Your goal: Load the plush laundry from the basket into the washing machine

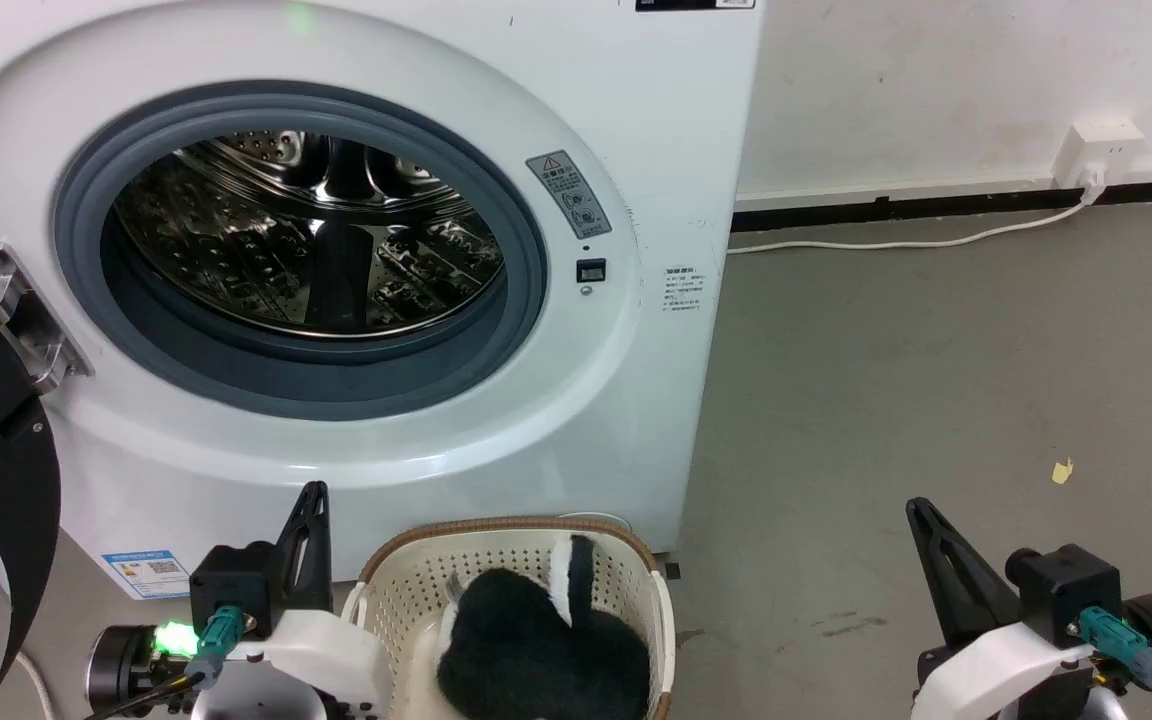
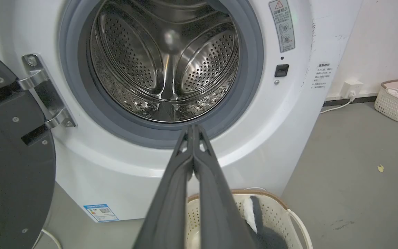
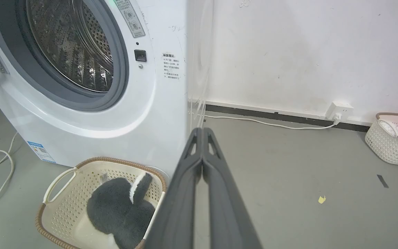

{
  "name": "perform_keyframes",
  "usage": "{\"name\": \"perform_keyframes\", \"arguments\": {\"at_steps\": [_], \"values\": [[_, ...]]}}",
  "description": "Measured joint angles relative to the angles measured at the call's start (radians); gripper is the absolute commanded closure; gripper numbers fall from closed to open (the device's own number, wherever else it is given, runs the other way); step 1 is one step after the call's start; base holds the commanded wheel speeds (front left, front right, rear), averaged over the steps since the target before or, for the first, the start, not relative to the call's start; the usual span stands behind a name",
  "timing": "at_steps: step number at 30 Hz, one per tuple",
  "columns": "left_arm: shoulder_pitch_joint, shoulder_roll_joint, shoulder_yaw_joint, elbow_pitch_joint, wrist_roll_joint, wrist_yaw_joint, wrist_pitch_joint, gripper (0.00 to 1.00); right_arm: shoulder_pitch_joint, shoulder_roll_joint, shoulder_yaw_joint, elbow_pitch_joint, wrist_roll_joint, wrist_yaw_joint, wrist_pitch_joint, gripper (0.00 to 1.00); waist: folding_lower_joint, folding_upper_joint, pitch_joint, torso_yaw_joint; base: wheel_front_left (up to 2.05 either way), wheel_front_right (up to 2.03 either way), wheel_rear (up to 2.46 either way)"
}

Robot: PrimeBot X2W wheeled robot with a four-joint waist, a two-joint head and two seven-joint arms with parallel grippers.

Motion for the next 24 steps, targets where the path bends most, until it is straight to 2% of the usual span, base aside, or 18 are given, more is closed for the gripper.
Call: {"name": "perform_keyframes", "arguments": {"at_steps": [11,12,24], "values": [[0.000,0.000,0.000,0.000,0.000,0.000,0.000,1.00,0.000,0.000,0.000,0.000,0.000,0.000,0.000,1.00,0.0000,0.0000,0.000,0.000,0.00,0.00,0.00],[0.000,0.000,-0.001,0.000,0.000,0.000,0.000,0.00,0.000,0.000,0.000,0.000,0.000,0.000,0.000,0.00,0.0000,0.0000,0.000,0.000,0.00,0.00,0.00],[0.000,0.000,-0.019,0.005,-0.024,0.007,-0.011,0.00,0.001,0.000,0.001,0.008,0.020,0.000,-0.011,0.00,0.0000,0.0000,0.001,0.000,0.00,0.00,0.00]]}}
